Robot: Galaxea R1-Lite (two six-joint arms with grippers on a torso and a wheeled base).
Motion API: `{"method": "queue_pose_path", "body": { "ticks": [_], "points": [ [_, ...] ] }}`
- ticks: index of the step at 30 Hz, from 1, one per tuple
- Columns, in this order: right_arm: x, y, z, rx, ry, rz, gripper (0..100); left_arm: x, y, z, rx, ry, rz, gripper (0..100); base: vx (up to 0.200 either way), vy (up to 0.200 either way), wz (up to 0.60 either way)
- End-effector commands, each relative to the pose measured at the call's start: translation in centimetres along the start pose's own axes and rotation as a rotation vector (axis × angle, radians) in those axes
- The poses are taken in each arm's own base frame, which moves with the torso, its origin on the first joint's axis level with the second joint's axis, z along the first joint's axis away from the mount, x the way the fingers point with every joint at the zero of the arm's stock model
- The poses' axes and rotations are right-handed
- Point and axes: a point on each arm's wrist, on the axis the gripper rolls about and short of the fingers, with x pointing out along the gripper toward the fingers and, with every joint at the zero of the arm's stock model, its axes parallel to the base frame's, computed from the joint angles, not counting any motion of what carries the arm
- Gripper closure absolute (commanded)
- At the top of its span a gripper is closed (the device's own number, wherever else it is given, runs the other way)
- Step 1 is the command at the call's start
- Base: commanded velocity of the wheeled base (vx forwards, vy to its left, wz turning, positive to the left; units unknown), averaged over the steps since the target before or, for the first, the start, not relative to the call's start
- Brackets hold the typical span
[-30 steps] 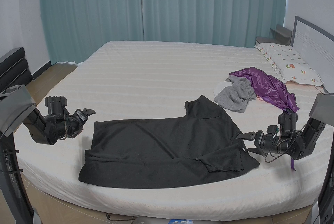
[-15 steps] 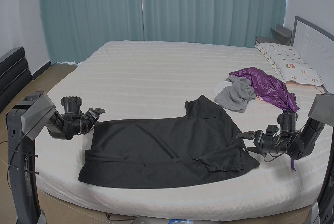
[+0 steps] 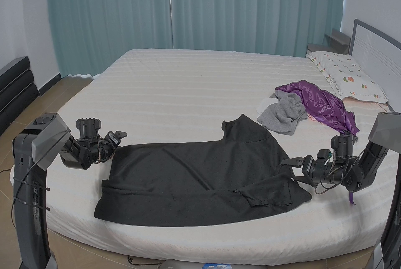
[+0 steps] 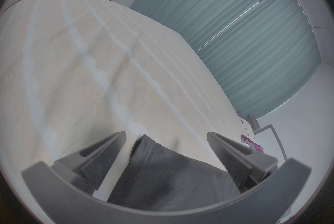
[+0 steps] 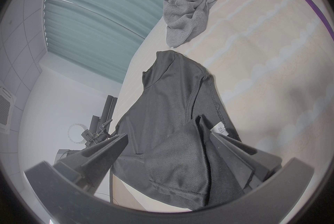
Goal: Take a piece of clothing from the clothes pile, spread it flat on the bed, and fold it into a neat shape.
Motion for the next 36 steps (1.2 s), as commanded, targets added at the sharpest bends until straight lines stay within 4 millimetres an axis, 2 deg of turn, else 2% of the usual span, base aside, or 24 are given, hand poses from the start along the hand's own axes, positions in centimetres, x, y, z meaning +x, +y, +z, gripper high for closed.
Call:
{"method": "queue_pose_path", "body": {
  "ticks": [1, 12, 18, 23, 27, 28, 33, 36],
  "points": [
    [0.1, 0.0, -0.1, -0.001, 0.002, 0.001, 0, 0.2, 0.0, 0.0, -0.008, -0.003, -0.002, 100, 0.000, 0.000, 0.00],
    [-0.4, 0.9, 0.8, -0.029, -0.043, 0.017, 0, 0.0, -0.1, 0.4, -0.045, -0.081, 0.044, 100, 0.000, 0.000, 0.00],
    [0.4, 1.4, 0.9, -0.041, -0.054, 0.015, 0, -0.1, -0.1, 0.5, -0.074, -0.100, 0.027, 100, 0.000, 0.000, 0.00],
    [2.6, 2.0, 1.2, -0.049, -0.107, -0.029, 0, 0.0, 0.0, 0.4, -0.075, -0.095, 0.028, 100, 0.000, 0.000, 0.00],
    [4.7, 1.9, 2.4, -0.071, -0.174, -0.066, 0, -0.1, 0.1, 0.4, -0.076, -0.085, 0.029, 100, 0.000, 0.000, 0.00],
    [5.9, 1.9, 2.9, -0.081, -0.197, -0.074, 0, -0.2, 0.3, 0.1, -0.076, -0.077, 0.034, 100, 0.000, 0.000, 0.00],
    [9.2, 2.4, 4.5, -0.103, -0.227, -0.074, 0, -0.3, 0.4, -0.2, -0.075, -0.069, 0.039, 100, 0.000, 0.000, 0.00],
    [10.2, 2.6, 5.1, -0.102, -0.219, -0.080, 0, -0.3, 0.4, -0.2, -0.075, -0.070, 0.040, 100, 0.000, 0.000, 0.00]
  ]
}}
